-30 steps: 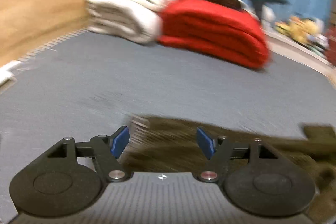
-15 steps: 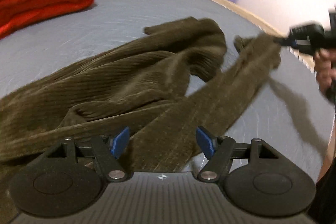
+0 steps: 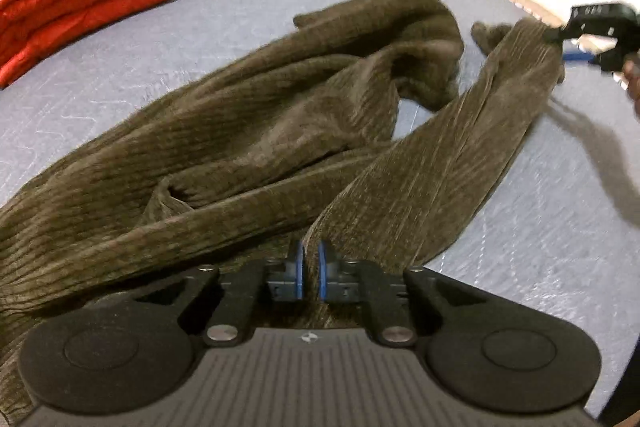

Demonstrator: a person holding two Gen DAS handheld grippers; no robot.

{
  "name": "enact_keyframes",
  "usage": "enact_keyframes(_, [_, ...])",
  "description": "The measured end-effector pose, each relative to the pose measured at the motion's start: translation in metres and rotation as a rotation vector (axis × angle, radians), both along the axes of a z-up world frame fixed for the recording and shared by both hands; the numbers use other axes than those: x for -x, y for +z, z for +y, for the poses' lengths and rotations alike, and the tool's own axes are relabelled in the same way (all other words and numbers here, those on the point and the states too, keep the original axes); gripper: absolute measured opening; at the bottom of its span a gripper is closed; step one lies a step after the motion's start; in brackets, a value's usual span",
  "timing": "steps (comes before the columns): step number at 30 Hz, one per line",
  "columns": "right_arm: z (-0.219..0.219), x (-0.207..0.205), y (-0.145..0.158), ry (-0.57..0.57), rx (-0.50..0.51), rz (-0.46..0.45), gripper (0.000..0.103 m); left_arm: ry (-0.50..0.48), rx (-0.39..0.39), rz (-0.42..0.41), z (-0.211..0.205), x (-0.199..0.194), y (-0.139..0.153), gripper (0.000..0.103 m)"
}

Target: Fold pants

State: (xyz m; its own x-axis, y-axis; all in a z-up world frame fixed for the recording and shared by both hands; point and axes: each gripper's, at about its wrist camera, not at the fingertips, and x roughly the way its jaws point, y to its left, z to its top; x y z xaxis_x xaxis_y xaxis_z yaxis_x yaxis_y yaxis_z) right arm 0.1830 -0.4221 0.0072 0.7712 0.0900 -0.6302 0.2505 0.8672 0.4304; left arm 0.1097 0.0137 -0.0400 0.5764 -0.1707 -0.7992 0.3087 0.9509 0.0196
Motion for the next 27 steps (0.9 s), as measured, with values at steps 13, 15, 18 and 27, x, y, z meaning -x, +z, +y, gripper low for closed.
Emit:
enact_keyframes(13, [-0.009,-0.013,-0.018,-0.049,-0.072,0.064,0.069,-0.525,-0.051,0.026,-0.019,0.069,0.007,0.000])
enact_keyframes(15, [-0.009,-0.015,-0.019,-0.052,-0.068,0.071,0.069,-0.452,-0.003,0.029,-0.016,0.060,0.007,0.002])
enact_keyframes(18, [-0.007,-0.016,-0.020,-0.056,-0.047,0.080,0.069,-0.321,0.125,-0.032,0.000,0.044,0.018,0.025])
enact_keyframes(27, [0.003,-0.010,-0.016,0.007,0.016,0.055,0.009,-0.089,0.271,-0.074,0.012,0.008,0.023,0.048])
